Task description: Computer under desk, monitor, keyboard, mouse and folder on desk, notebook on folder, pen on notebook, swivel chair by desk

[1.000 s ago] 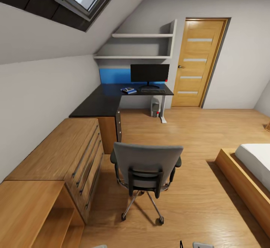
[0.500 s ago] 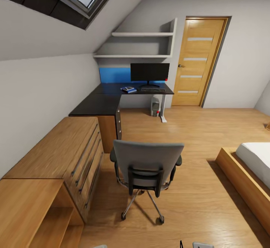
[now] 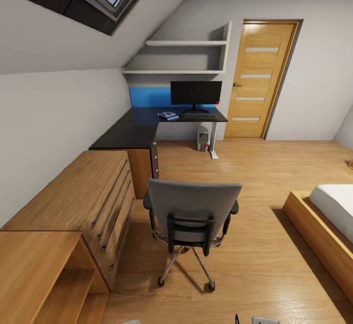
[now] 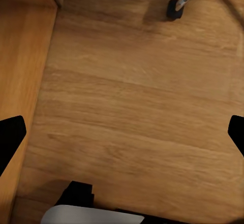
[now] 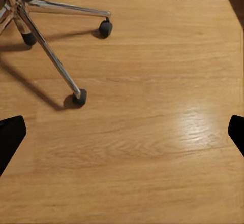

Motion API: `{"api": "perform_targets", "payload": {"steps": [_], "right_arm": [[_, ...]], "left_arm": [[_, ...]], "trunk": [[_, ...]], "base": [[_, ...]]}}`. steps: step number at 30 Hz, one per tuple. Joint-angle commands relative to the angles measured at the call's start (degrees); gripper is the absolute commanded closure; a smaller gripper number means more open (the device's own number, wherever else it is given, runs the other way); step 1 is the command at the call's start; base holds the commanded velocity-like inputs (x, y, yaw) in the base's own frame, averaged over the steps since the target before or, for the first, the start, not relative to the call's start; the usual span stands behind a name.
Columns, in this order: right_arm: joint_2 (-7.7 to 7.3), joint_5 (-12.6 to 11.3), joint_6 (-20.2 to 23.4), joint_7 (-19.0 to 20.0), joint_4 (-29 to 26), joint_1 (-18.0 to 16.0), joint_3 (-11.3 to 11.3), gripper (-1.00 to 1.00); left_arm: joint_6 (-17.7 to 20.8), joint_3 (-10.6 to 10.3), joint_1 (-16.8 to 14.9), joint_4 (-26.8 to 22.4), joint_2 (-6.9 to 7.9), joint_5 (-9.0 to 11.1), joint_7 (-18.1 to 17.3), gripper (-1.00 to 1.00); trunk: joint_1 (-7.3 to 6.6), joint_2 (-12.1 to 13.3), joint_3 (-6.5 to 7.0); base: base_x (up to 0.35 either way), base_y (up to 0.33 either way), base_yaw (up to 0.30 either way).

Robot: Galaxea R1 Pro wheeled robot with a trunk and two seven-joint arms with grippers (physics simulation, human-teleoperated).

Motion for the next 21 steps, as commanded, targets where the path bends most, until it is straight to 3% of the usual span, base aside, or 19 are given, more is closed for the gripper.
{"api": "perform_targets", "payload": {"steps": [1, 16, 21], "right_arm": [[-0.02, -0.12, 0.00, -0.45, -0.06, -0.02, 0.49, -1.00], [0.22, 0.19, -0.06, -0.45, -0.23, -0.02, 0.82, -1.00], [3.12, 1.11, -0.03, -0.45, -0.54, -0.02, 0.74, -1.00]], "left_arm": [[-0.24, -0.42, -0.03, 0.03, 0.03, 0.58, 0.37, -1.00], [-0.15, -0.62, -0.08, -0.21, -0.47, 0.47, 0.40, -1.00], [0.28, -0.72, -0.18, -2.76, -1.93, 0.38, 0.53, -1.00]], "trunk": [[0.22, -0.45, -0.24], [3.52, -6.46, -2.93], [4.62, -8.47, -3.83]], "base": [[0.000, 0.000, 0.000], [0.000, 0.000, 0.000], [0.000, 0.000, 0.000]]}}
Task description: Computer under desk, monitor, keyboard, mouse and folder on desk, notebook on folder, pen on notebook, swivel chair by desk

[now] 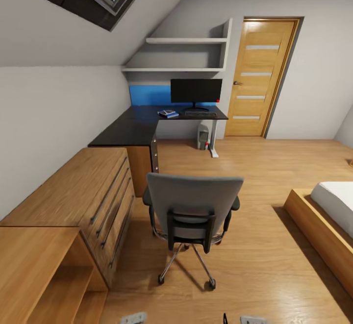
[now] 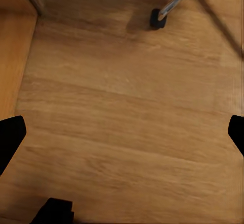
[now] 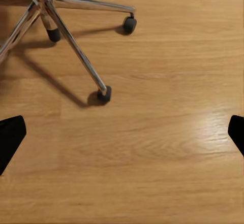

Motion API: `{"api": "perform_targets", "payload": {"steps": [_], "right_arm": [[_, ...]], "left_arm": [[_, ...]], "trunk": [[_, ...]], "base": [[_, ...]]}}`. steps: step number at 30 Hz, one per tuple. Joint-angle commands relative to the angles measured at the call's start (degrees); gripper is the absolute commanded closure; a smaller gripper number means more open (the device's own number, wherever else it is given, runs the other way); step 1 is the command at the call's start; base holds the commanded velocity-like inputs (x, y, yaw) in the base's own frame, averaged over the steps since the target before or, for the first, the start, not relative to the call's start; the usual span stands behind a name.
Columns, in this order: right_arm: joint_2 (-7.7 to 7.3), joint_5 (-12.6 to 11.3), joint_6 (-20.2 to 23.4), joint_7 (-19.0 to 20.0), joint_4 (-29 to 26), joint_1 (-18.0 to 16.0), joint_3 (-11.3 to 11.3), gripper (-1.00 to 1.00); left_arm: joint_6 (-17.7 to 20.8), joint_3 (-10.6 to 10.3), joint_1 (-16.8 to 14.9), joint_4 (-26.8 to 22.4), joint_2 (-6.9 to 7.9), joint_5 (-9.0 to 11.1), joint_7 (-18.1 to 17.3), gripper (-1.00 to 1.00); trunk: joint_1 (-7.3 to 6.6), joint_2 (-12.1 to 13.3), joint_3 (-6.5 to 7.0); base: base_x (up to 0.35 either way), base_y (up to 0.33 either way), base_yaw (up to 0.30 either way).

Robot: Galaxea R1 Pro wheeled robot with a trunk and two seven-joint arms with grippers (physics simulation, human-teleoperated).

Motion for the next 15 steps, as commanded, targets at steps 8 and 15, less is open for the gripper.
{"api": "perform_targets", "payload": {"steps": [8, 15], "right_arm": [[1.50, 0.32, 3.11, -0.89, -5.90, -2.43, 0.22, -1.00], [1.46, 0.25, 13.51, -0.98, -8.12, -8.87, 0.10, -1.00]], "left_arm": [[12.26, -0.47, -7.19, -4.24, -0.53, 0.46, 0.43, -1.00], [16.98, -0.47, -13.33, -4.50, -0.53, 0.52, 0.37, -1.00]], "trunk": [[1.76, -3.25, -1.50], [3.30, -6.06, -2.75]], "base": [[0.000, 0.000, 0.000], [0.000, 0.000, 0.000]]}}
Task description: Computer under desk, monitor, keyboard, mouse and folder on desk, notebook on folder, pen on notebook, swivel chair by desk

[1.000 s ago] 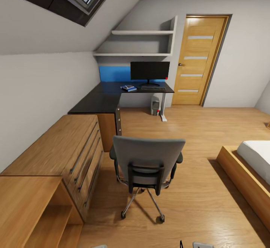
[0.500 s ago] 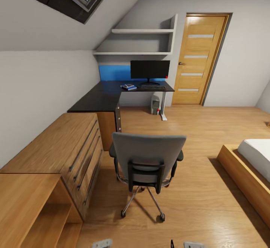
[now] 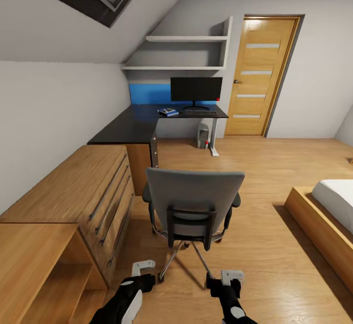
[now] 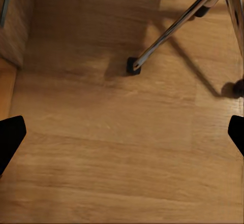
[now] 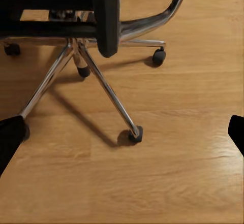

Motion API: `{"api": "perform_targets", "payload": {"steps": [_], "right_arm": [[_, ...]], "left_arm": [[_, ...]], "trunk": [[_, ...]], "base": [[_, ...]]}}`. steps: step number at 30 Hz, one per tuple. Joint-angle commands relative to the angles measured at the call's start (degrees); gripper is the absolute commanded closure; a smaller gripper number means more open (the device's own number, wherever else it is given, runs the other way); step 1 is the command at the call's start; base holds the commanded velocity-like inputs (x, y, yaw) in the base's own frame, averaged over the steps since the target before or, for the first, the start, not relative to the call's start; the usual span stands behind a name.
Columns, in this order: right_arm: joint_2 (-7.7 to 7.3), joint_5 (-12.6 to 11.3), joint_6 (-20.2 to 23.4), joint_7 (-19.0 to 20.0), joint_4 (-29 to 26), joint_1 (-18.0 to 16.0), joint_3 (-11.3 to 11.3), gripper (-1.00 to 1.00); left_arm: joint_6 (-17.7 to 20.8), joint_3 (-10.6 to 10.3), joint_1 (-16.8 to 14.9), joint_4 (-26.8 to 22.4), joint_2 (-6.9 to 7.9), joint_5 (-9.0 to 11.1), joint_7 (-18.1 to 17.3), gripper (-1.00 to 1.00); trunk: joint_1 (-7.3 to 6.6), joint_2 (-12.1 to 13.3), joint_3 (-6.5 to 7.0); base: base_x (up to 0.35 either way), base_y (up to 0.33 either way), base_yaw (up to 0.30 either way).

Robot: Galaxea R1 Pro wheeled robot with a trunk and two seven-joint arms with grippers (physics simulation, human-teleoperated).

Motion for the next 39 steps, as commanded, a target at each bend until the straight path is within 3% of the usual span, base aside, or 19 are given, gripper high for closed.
{"api": "perform_targets", "payload": {"steps": [1, 5, 10, 17, 21, 23, 25, 29, 39], "right_arm": [[-0.04, -0.46, 0.76, -0.32, -0.03, -0.93, 0.44, -1.00], [-0.19, -0.60, 5.13, -0.27, 0.02, -5.69, 0.28, -1.00], [-0.33, -0.66, 7.84, -0.24, -0.31, -8.49, 0.20, -1.00], [-0.26, -0.74, 8.45, 0.07, -2.18, -9.22, 0.26, -1.00], [-0.39, -0.82, 8.20, 0.15, -1.94, -9.24, 0.37, -1.00], [-0.43, -0.82, 8.12, 0.18, -1.63, -9.23, 0.37, -1.00], [-0.49, -0.86, 7.88, 0.20, -0.82, -9.19, 0.37, -1.00], [-0.47, -0.83, 6.84, 0.24, -0.60, -9.18, 0.42, -1.00], [-0.47, -0.69, 6.01, 0.29, -0.65, -9.13, 0.43, -1.00]], "left_arm": [[0.41, -0.19, -0.59, -0.10, 0.00, 0.59, 0.45, -1.00], [1.05, -0.19, -3.17, -0.10, 0.00, 0.60, 0.45, -1.00], [3.63, -0.19, -5.49, -0.19, 0.00, 0.60, 0.19, -1.00], [5.68, -0.17, -8.37, -0.05, 0.00, 0.74, 0.02, -1.00], [5.28, -0.50, -8.67, 3.82, 0.00, 0.68, -0.40, -1.00], [5.01, -1.09, -8.70, 5.22, 0.00, 0.64, -0.50, -1.00], [4.72, -4.21, -8.72, 6.49, 0.00, 0.66, -0.54, -1.00], [4.56, -6.23, -8.73, 6.91, 0.00, 0.74, -0.52, -1.00], [1.10, -6.76, -8.73, 7.80, 0.00, 0.86, -0.49, -1.00]], "trunk": [[0.22, -0.45, -0.25], [1.10, -2.05, -0.97], [2.20, -4.06, -1.86], [3.74, -6.86, -3.12], [4.62, -8.47, -3.84], [5.05, -9.27, -4.20], [5.49, -10.07, -4.56], [6.37, -11.68, -5.27], [8.57, -15.69, -7.07]], "base": [[0.000, 0.000, 0.000], [0.000, 0.000, 0.000], [0.000, 0.000, 0.000], [0.000, 0.000, 0.000], [0.000, 0.000, 0.000], [0.000, 0.000, 0.000], [0.000, 0.000, 0.000], [0.000, 0.000, 0.000], [0.000, 0.000, 0.000]]}}
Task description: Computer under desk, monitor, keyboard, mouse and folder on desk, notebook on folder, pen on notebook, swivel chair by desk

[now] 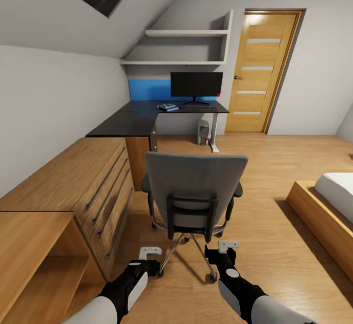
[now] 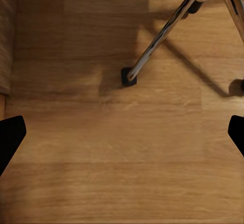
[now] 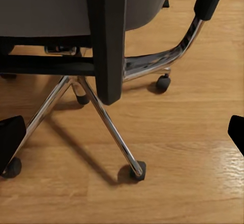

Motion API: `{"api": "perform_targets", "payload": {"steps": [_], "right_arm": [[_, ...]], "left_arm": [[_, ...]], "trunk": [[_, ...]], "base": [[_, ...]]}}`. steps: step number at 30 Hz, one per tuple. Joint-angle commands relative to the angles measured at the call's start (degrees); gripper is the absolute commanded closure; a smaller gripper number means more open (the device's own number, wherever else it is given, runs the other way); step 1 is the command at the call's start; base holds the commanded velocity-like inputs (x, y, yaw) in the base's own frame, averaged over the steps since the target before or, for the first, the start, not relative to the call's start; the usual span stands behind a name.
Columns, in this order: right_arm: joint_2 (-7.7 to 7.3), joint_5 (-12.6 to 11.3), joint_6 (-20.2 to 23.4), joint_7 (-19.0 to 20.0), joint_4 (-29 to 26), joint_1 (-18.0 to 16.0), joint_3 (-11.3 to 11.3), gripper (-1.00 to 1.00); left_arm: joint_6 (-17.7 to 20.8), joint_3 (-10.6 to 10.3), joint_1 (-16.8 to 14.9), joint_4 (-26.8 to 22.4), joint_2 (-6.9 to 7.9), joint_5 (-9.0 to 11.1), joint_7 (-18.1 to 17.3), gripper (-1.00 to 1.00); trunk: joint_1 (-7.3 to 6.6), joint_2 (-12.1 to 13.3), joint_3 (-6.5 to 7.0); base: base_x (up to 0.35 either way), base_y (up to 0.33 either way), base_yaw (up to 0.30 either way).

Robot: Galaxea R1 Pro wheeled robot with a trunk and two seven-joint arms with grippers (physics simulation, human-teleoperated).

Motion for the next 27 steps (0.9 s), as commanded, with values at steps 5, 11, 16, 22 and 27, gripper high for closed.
{"api": "perform_targets", "payload": {"steps": [5, 11, 16, 22, 27], "right_arm": [[0.03, -0.57, -0.28, -0.31, -0.38, -0.04, 0.49, -1.00], [0.06, -0.58, -0.28, -0.36, -0.47, -0.03, 0.51, -1.00], [0.01, -0.59, -0.28, -0.37, -0.37, -0.06, 0.52, -1.00], [0.06, -0.59, -0.28, -0.35, -0.36, -0.07, 0.52, -1.00], [0.07, -0.59, -0.28, -0.33, -0.36, -0.06, 0.52, -1.00]], "left_arm": [[-0.16, -0.28, -0.03, 0.09, 0.00, 0.59, 0.49, -1.00], [-0.22, -0.24, -0.03, 0.11, 0.00, 0.59, 0.50, -1.00], [-0.26, -0.23, -0.03, 0.35, 0.00, 0.65, 0.50, -1.00], [-0.33, -0.30, -0.03, 1.15, 0.00, 0.68, 0.50, -1.00], [-0.33, -0.31, -0.03, 1.23, 0.00, 0.68, 0.51, -1.00]], "trunk": [[1.10, -2.05, -0.96], [2.42, -4.45, -2.03], [3.51, -6.46, -2.93], [4.83, -8.86, -4.01], [5.93, -10.87, -4.91]], "base": [[0.000, 0.000, 0.000], [0.000, 0.000, 0.000], [0.000, 0.000, 0.000], [0.000, 0.000, 0.000], [0.000, 0.000, 0.000]]}}
